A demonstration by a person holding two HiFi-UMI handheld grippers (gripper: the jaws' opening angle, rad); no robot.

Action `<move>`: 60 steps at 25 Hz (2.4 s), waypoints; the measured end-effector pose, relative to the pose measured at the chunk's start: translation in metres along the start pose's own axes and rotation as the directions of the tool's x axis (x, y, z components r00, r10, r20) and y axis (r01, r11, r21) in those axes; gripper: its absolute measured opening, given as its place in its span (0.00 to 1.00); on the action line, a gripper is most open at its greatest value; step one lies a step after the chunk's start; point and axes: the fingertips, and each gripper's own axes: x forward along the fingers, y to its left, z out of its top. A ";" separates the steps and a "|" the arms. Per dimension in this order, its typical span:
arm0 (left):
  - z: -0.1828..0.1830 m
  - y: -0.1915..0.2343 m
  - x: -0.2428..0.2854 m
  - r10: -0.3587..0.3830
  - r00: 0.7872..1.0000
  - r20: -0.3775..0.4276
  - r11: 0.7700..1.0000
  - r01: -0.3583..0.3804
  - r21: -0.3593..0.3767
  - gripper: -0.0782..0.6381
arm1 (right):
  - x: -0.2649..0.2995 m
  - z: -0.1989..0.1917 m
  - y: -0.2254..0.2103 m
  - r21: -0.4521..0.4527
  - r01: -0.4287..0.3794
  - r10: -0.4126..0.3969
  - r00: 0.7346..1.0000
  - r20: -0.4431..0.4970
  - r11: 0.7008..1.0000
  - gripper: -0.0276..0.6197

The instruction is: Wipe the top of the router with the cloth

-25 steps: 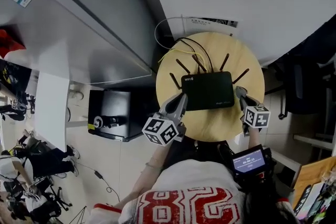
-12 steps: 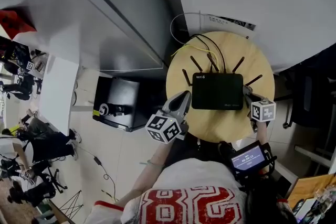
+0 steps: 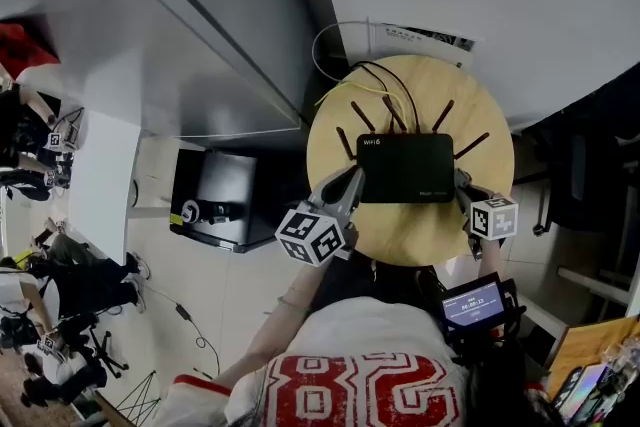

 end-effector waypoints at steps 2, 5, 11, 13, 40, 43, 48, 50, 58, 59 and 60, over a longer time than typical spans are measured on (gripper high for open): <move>0.000 -0.004 0.003 -0.017 1.000 -0.005 1.000 0.017 0.003 0.11 | -0.005 -0.007 0.005 0.019 -0.001 0.001 1.000 0.005 1.000 0.10; -0.003 -0.013 0.008 -0.043 0.999 -0.015 0.999 0.043 0.001 0.11 | -0.014 -0.019 0.009 0.049 0.003 -0.004 1.000 0.008 0.999 0.10; -0.008 -0.022 0.012 -0.080 0.996 -0.032 0.997 0.080 0.002 0.11 | -0.020 -0.041 0.021 0.088 0.001 -0.001 1.000 0.000 0.996 0.10; -0.008 -0.021 0.010 -0.080 0.996 -0.036 0.997 0.080 0.005 0.11 | -0.017 -0.047 0.026 0.090 -0.002 0.003 1.000 -0.010 0.996 0.10; -0.018 -0.050 -0.001 -0.058 0.998 -0.010 0.996 0.059 0.062 0.11 | -0.020 -0.053 0.036 0.114 -0.063 0.058 0.997 0.041 0.992 0.10; -0.022 -0.050 -0.005 -0.062 0.998 -0.015 0.996 0.063 0.064 0.11 | -0.019 -0.050 0.041 0.108 -0.066 0.062 0.997 0.044 0.992 0.10; -0.015 -0.044 -0.007 -0.063 0.998 0.002 0.996 0.063 0.064 0.11 | -0.018 -0.047 0.044 0.146 -0.069 0.061 0.996 0.062 0.987 0.10; -0.009 -0.037 -0.011 -0.062 0.998 0.011 0.996 0.062 0.064 0.11 | -0.016 -0.045 0.051 0.172 -0.075 0.062 0.995 0.077 0.982 0.10; 0.006 -0.008 -0.046 -0.054 0.998 0.025 0.997 0.052 0.059 0.11 | 0.003 -0.041 0.108 0.134 -0.108 0.099 0.993 0.071 0.985 0.10; 0.008 -0.003 -0.050 -0.050 0.998 0.028 0.997 0.048 0.058 0.11 | 0.006 -0.041 0.116 0.123 -0.112 0.105 0.992 0.064 0.986 0.10; 0.010 0.001 -0.055 -0.046 0.998 0.031 0.997 0.044 0.056 0.11 | 0.010 -0.041 0.123 0.113 -0.117 0.111 0.992 0.057 0.987 0.10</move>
